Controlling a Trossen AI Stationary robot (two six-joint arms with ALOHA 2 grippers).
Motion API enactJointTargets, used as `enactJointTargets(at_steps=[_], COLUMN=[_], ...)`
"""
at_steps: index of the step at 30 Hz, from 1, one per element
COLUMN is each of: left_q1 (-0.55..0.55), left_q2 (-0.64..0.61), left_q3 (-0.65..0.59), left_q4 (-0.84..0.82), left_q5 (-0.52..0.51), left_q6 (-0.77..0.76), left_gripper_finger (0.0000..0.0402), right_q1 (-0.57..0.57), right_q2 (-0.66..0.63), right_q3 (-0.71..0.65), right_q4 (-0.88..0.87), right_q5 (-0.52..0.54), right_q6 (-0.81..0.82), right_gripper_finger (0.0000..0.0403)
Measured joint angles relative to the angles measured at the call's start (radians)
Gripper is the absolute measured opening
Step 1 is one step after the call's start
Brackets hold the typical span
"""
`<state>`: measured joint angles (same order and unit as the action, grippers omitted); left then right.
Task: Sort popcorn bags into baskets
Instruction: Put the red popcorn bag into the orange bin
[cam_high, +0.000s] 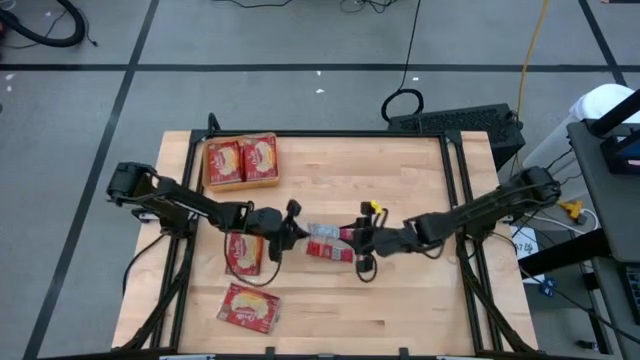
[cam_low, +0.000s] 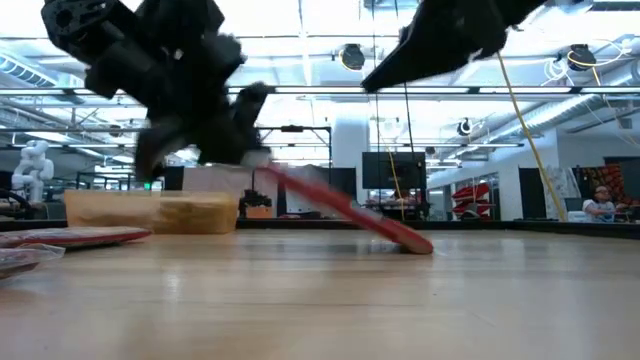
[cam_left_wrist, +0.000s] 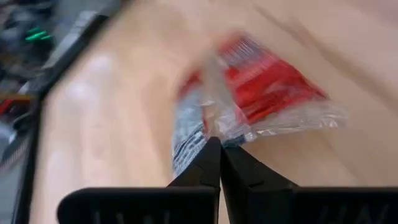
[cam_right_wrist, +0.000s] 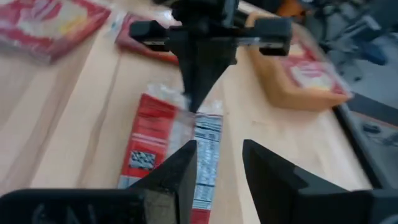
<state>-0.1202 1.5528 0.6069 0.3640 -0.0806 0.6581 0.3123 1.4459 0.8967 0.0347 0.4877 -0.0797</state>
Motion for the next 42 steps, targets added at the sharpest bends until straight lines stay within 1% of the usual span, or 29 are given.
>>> enactJointTargets(at_steps=[4,6,8,10,12,14,16,18,20,25,27,30,33,35,38,42], left_q1=[0.029,0.047,0.063,0.078,0.094,0.108,0.117,0.122,0.122,0.122,0.122,0.122,0.123,0.122,0.122,0.122], left_q2=[-0.077,-0.110,-0.133,-0.139,-0.145,-0.146,-0.146,-0.146,-0.146,-0.146,-0.146,-0.146,-0.146,-0.146,-0.146,-0.146], left_q3=[0.001,0.001,0.001,0.002,0.001,0.001,0.001,0.001,0.001,0.001,0.001,0.002,0.002,0.002,0.002,0.002], left_q4=[0.002,0.000,-0.007,-0.008,-0.012,0.007,0.006,0.006,0.009,0.044,0.062,0.088,0.094,0.095,0.096,0.103], left_q5=[-0.054,-0.059,-0.063,-0.062,-0.059,-0.059,-0.061,-0.062,-0.062,-0.061,-0.062,-0.061,-0.062,-0.062,-0.055,-0.052], left_q6=[-0.213,-0.305,-0.369,-0.418,-0.474,-0.535,-0.588,-0.625,-0.662,-0.736,-0.767,-0.782,-0.794,-0.795,-0.793,-0.772], left_gripper_finger=[0.0002,0.0002,0.0002,0.0002,0.0001,0.0001,0.0001,0.0001,0.0001,0.0001,0.0001,0.0001,0.0000,0.0000,0.0000,0.0003], right_q1=[0.083,0.114,0.133,0.140,0.139,0.133,0.118,0.098,0.078,0.028,0.008,-0.014,-0.032,-0.043,-0.057,-0.079], right_q2=[0.004,0.030,0.065,0.101,0.141,0.178,0.220,0.258,0.299,0.384,0.407,0.418,0.413,0.408,0.397,0.381], right_q3=[0.000,0.000,0.000,0.000,0.000,0.000,0.001,0.001,0.001,0.001,0.001,0.001,0.001,0.001,0.001,0.002], right_q4=[0.004,0.006,0.027,0.085,0.157,0.207,0.260,0.286,0.316,0.379,0.415,0.432,0.433,0.435,0.435,0.432], right_q5=[0.162,0.216,0.246,0.235,0.184,0.172,0.186,0.245,0.292,0.303,0.319,0.401,0.428,0.427,0.418,0.342], right_q6=[0.086,0.127,0.168,0.200,0.223,0.228,0.222,0.220,0.224,0.178,0.165,0.170,0.145,0.141,0.135,0.124], right_gripper_finger=[0.0129,0.0138,0.0153,0.0175,0.0201,0.0231,0.0259,0.0281,0.0294,0.0301,0.0296,0.0280,0.0250,0.0218,0.0156,0.0067])
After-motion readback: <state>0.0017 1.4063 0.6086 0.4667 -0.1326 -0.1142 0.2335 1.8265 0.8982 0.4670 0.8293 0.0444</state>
